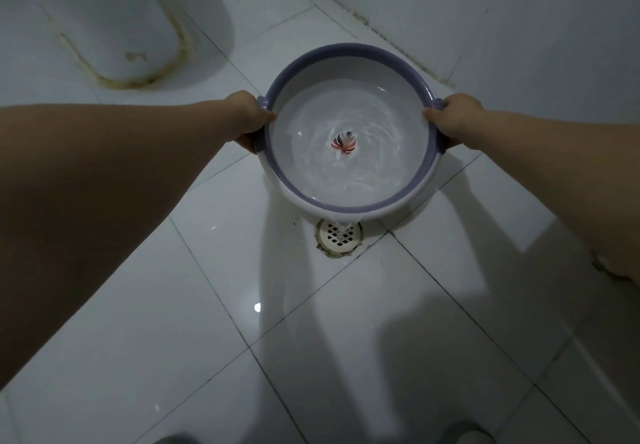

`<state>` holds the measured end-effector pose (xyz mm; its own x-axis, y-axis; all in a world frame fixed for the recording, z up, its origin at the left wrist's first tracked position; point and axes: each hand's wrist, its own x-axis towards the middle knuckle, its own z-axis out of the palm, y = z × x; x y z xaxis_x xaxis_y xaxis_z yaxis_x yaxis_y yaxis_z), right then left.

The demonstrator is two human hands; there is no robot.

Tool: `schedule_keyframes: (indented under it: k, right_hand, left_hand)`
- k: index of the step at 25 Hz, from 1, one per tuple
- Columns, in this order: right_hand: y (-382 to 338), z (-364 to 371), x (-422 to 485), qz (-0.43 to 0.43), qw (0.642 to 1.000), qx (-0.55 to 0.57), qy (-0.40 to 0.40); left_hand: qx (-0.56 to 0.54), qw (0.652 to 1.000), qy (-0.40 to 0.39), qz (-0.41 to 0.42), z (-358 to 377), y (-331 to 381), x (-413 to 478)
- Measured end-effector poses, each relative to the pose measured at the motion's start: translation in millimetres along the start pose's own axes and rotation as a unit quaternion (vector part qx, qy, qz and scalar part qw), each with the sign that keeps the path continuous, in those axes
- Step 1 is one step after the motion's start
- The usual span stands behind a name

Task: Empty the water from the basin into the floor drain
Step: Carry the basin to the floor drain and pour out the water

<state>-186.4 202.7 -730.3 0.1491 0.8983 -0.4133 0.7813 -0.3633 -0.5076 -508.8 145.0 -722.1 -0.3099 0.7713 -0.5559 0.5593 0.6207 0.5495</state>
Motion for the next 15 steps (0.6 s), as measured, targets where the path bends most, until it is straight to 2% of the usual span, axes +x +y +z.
schedule_keyframes:
  k: [15]
  right_hand:
    - [-1.1, -1.2, -2.9, 0.003, 1.0, 0.011, -0.005]
  left_hand:
    - [0.001, 1.0, 0.01, 0.003, -1.7, 1.5, -5.6]
